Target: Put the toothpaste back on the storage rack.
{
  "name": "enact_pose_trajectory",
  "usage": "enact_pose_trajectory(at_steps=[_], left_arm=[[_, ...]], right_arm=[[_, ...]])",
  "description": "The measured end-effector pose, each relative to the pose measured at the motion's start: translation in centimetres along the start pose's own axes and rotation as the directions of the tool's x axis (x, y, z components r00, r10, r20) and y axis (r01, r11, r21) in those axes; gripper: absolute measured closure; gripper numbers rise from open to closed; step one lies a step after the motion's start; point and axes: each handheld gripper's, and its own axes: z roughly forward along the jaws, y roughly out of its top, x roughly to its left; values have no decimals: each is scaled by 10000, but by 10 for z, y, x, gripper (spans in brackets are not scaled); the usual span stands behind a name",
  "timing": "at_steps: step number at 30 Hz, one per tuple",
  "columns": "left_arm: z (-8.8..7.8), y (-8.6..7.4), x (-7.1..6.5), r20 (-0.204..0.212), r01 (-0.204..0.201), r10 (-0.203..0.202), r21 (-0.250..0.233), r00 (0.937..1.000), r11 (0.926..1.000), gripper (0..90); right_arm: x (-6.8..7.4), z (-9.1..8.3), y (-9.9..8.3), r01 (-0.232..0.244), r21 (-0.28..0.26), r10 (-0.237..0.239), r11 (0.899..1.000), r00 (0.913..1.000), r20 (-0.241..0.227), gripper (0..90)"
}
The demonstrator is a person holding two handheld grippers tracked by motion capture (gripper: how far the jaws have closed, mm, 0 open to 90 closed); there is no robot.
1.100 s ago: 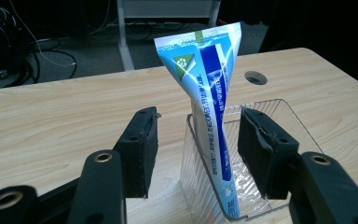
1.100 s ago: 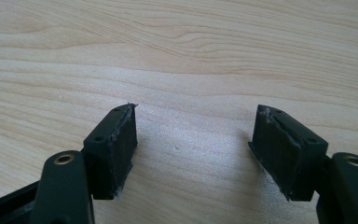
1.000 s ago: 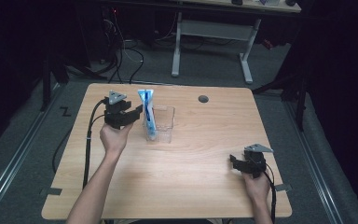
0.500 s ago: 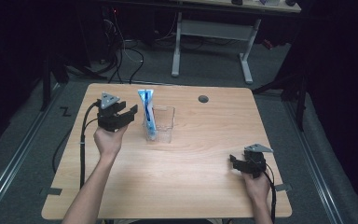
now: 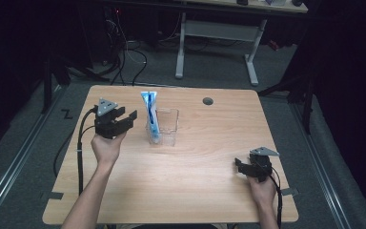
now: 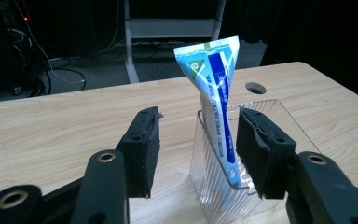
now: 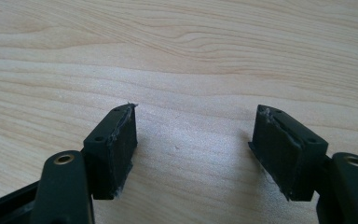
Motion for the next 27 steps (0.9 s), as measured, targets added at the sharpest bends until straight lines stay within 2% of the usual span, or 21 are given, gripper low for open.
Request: enact_pose_trajectory(at_steps=[8, 12, 21, 27], left_arm=[[-10, -9, 8, -202, 144, -144, -4, 9997, 9999, 495], [-14, -12, 13, -37, 512, -512, -17, 9987, 9987, 493], [-25, -14, 14, -40, 475, -475, -80, 9989, 9988, 492], [-28, -16, 14, 32, 421, -422, 73, 9991, 9991, 494]], right_arm=[[0, 0, 0, 1, -1, -1, 10000, 10000, 2, 310], [0, 0, 0, 0, 1, 0, 10000, 10000, 1, 310], [0, 0, 0, 23, -5, -23, 10000, 10000, -1, 310], [0, 0, 0, -2, 0, 2, 10000, 10000, 3, 310]])
